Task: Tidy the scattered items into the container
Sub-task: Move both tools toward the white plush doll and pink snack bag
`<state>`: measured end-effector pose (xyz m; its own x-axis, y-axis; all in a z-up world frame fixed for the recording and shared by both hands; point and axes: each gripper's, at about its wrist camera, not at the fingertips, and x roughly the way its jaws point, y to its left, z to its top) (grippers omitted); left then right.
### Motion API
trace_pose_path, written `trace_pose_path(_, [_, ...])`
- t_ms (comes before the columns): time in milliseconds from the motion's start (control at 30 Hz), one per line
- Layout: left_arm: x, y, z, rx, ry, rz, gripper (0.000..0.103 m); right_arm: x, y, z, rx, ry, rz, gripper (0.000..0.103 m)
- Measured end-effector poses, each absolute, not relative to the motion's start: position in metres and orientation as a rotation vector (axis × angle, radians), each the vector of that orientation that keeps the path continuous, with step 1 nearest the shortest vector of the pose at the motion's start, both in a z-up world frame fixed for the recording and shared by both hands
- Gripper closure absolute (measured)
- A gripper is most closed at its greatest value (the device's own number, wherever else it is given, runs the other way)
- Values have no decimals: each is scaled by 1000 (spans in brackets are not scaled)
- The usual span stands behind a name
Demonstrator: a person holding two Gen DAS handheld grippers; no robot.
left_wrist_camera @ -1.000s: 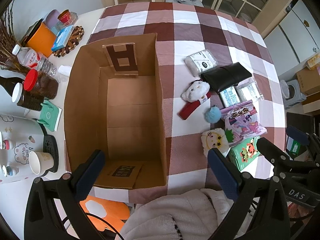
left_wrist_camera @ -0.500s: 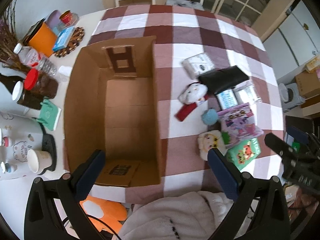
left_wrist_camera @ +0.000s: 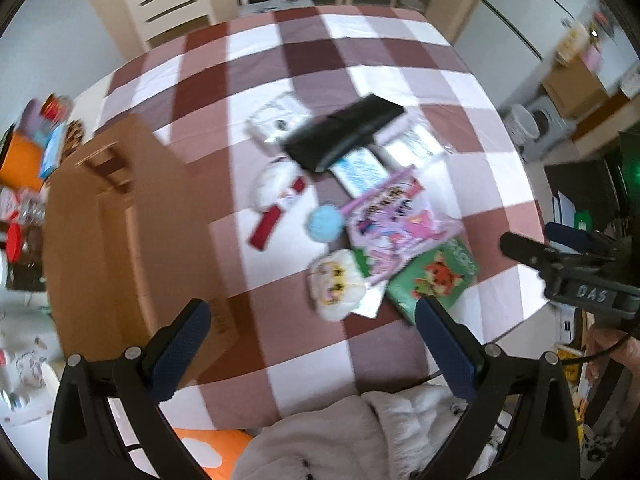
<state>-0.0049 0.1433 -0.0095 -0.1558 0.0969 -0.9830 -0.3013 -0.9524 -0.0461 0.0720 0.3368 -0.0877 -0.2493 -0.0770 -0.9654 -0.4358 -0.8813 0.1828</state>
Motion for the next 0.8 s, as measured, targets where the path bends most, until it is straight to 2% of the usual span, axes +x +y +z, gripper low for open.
trace_pose_path(200, [2, 183, -32, -1823, 231, 2130, 0, 84, 342, -109, -1836, 565, 2275, 3])
trace_pose_path(233, [2, 187, -39, -1807, 269, 2094, 0, 85, 342, -112, -1849, 554, 2285, 3])
trace_pose_path(267, [1, 188, -46, -1678, 484, 1911, 0, 86, 342, -115, -1862, 551, 2292, 4])
trace_pose_path(333, [1, 190, -64, -1708, 501, 1916, 1, 87, 347, -122, -1878, 583, 2300, 4])
trace_pose_path(567, [-13, 172, -109, -1773, 443, 1971, 3, 64, 357, -139, -1857, 878, 2318, 4])
trace_pose_path(767, [-21, 166, -141, -1792, 384, 1945, 8, 17, 349, -166, -1913, 965, 2264, 4])
trace_pose_path(800, [-23, 165, -146, -1799, 370, 1941, 12, 11, 347, -172, -1930, 970, 2252, 4])
